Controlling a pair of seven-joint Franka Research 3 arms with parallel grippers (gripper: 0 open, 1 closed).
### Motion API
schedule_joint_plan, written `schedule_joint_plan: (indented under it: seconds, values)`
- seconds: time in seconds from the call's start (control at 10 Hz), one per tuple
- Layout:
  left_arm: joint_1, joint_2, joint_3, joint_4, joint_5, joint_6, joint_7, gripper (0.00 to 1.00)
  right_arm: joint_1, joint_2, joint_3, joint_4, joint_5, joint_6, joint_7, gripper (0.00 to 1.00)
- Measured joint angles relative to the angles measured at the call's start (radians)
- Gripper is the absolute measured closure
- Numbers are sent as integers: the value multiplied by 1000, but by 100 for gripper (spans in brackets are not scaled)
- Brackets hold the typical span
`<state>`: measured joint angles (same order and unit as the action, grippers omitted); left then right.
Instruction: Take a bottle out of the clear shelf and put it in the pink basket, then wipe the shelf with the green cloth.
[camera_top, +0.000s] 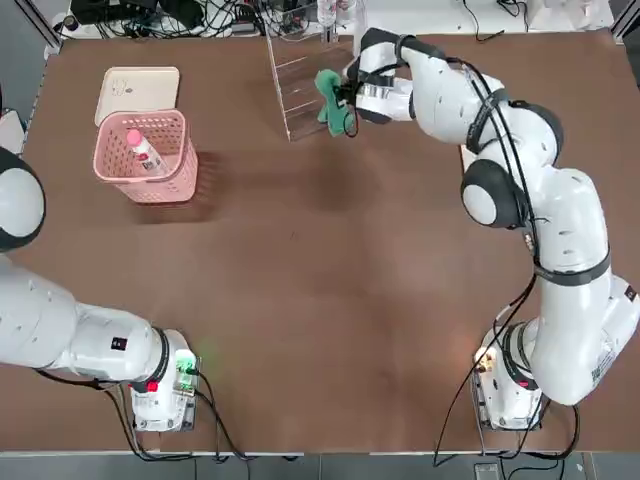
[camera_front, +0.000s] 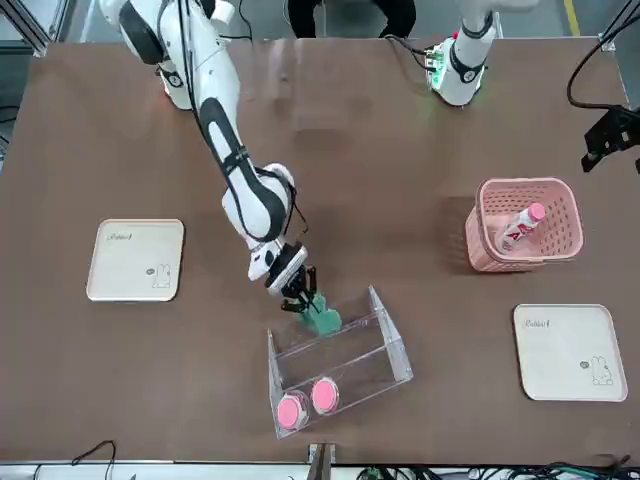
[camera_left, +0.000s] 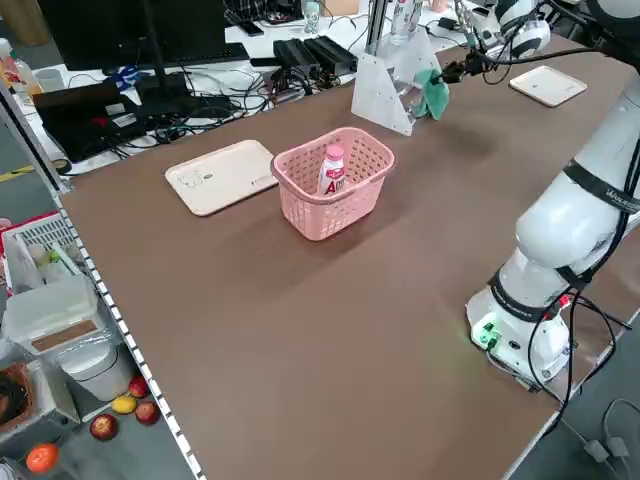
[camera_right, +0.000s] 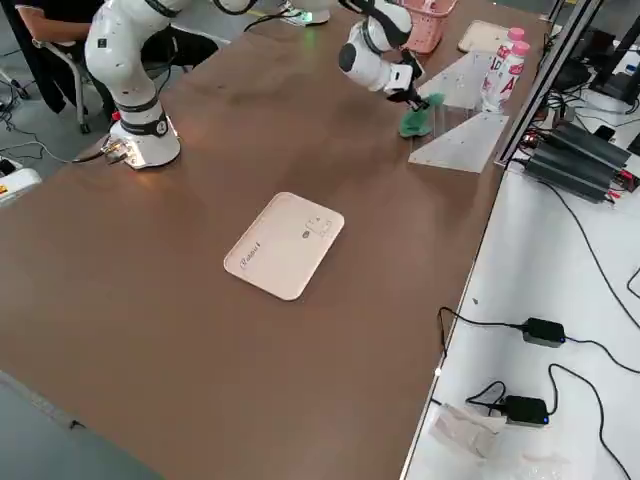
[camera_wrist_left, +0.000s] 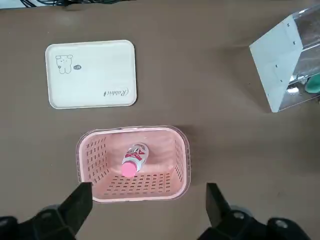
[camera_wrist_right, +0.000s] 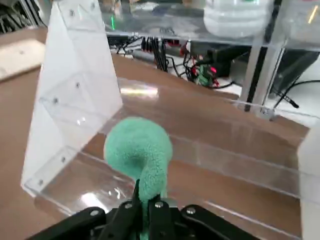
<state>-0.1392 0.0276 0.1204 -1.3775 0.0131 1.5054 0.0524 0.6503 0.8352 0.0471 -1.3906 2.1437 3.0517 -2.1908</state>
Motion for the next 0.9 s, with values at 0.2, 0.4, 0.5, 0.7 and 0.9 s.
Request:
schedule_joint_plan:
  seconds: [0.2, 0.4, 0.5, 0.7, 0.9]
  values:
    - [-5, 0, -4, 0, 0, 0, 0, 0, -2, -23, 0, -31, -12, 0, 0, 94]
    - [0, -3, 0, 2, 1, -11, 0, 0, 11, -34, 9, -27, -10, -10, 30, 94]
    - [10, -10, 7, 2, 1, -32, -1, 0, 37, -32, 12, -6, -10, -16, 84, 94]
    - [62, -18, 19, 2, 1, -49, 5, 0, 97, -20, 13, 51, -10, -8, 165, 94]
    - [71, -20, 17, 2, 1, -53, 5, 0, 121, 3, 15, 92, -10, -6, 237, 94]
